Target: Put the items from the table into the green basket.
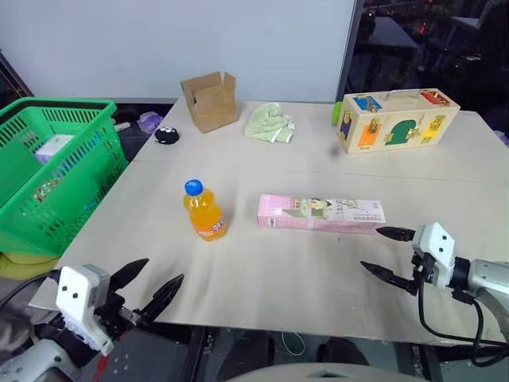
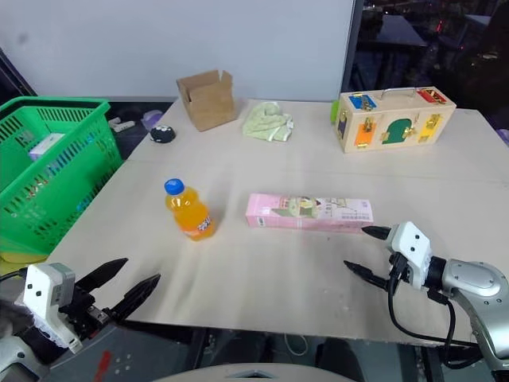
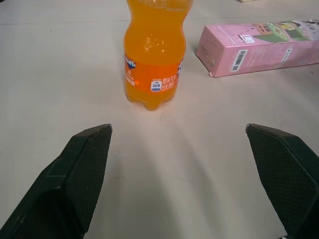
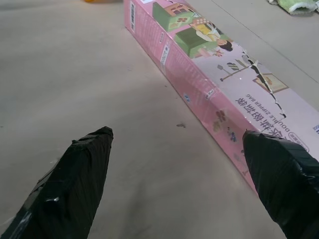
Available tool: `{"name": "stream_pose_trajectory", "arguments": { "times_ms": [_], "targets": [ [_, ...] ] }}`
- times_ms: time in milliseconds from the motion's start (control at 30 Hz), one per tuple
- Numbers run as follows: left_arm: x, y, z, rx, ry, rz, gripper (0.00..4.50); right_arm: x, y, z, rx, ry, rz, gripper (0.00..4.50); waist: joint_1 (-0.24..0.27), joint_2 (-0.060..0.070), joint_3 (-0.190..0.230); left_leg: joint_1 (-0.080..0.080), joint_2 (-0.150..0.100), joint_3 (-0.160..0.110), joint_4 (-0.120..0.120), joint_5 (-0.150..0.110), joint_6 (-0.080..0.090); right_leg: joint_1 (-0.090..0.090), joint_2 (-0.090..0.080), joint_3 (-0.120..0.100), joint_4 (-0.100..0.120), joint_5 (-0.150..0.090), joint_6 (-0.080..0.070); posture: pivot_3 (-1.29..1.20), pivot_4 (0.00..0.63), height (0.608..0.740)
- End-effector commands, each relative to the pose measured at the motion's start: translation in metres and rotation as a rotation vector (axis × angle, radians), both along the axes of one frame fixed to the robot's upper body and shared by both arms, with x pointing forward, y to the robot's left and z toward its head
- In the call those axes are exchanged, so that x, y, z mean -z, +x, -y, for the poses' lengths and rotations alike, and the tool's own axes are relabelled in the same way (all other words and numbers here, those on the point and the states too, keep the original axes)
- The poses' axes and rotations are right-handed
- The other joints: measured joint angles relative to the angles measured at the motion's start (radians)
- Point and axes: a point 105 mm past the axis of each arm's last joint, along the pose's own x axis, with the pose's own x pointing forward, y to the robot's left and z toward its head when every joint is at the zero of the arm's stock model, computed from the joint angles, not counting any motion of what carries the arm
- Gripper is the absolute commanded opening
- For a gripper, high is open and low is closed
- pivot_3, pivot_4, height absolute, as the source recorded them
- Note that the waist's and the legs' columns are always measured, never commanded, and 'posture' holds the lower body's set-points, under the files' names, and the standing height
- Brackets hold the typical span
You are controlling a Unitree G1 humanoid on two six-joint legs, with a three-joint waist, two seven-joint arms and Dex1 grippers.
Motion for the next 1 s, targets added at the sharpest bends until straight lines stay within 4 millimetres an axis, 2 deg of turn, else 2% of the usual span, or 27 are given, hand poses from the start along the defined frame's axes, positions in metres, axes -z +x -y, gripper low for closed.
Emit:
{"name": "stream_pose_trajectory", "arguments": {
  "times_ms": [33,133,300,533,633,700,767,833,1000],
  "targets": [
    [-0.008,0.011,0.012,0.049,-0.001,0.064,4.48,-0.013,0.007,-0.003,0.032,0.036,0.081,4.45,0.002,0.0,0.0,0.0,0.0,0.0,0.0,0.0,0.0,0.0,0.0,0.0,0.0,0.0,0.0,0.11,0.0,0.74],
    [-0.01,0.023,0.029,0.083,-0.047,0.107,4.48,-0.023,0.011,-0.017,0.05,0.107,0.125,4.45,0.014,0.002,0.0,-0.001,0.001,-0.003,0.0,0.0,0.001,0.0,0.004,-0.002,0.0,0.0,-0.001,0.1,0.0,0.74],
    [-0.007,0.037,0.038,0.038,-0.053,0.144,4.48,-0.035,0.01,-0.036,0.01,0.179,0.14,4.45,0.017,0.001,-0.001,0.0,0.002,0.0,0.0,0.0,0.001,0.0,0.009,0.0,0.0,0.0,-0.001,0.1,0.0,0.74],
    [-0.003,0.039,0.056,0.102,0.006,0.165,4.48,-0.039,0.011,-0.049,-0.038,0.19,0.146,4.45,0.018,0.001,-0.001,0.004,0.003,0.003,0.003,-0.001,0.0,0.002,0.009,0.0,0.001,0.0,-0.001,0.11,0.0,0.74],
    [-0.004,0.043,0.049,0.002,-0.018,0.193,4.48,-0.036,0.01,-0.055,-0.055,0.173,0.165,4.45,0.02,0.001,-0.001,0.004,0.003,0.003,0.003,-0.001,0.0,0.002,0.009,0.001,0.001,0.001,-0.001,0.11,0.0,0.74],
    [0.003,0.045,0.036,-0.126,-0.041,0.181,4.48,-0.032,0.007,-0.059,-0.078,0.169,0.16,4.45,0.021,0.001,-0.001,0.004,0.003,0.003,0.004,-0.001,0.001,0.002,0.009,0.001,0.001,0.001,0.0,0.11,0.0,0.74],
    [0.008,0.046,0.029,-0.173,-0.021,0.178,4.48,-0.032,0.004,-0.063,-0.098,0.194,0.134,4.45,0.022,0.001,-0.002,0.004,0.003,0.003,0.004,-0.001,0.001,0.002,0.009,0.001,0.001,0.001,0.0,0.11,0.0,0.74],
    [0.006,0.05,0.026,-0.18,-0.011,0.192,4.48,-0.034,0.006,-0.065,-0.089,0.202,0.147,4.45,0.024,0.0,-0.002,0.004,0.004,0.003,0.004,0.0,0.002,0.002,0.01,0.001,0.001,0.001,0.0,0.11,0.0,0.74],
    [0.006,0.053,0.045,-0.032,0.009,0.189,4.48,-0.034,0.018,-0.062,-0.025,0.166,0.197,4.45,0.024,0.001,-0.002,0.004,0.004,0.003,0.005,-0.001,0.002,0.002,0.011,0.0,0.002,0.001,-0.001,0.1,0.0,0.74]
  ]
}}
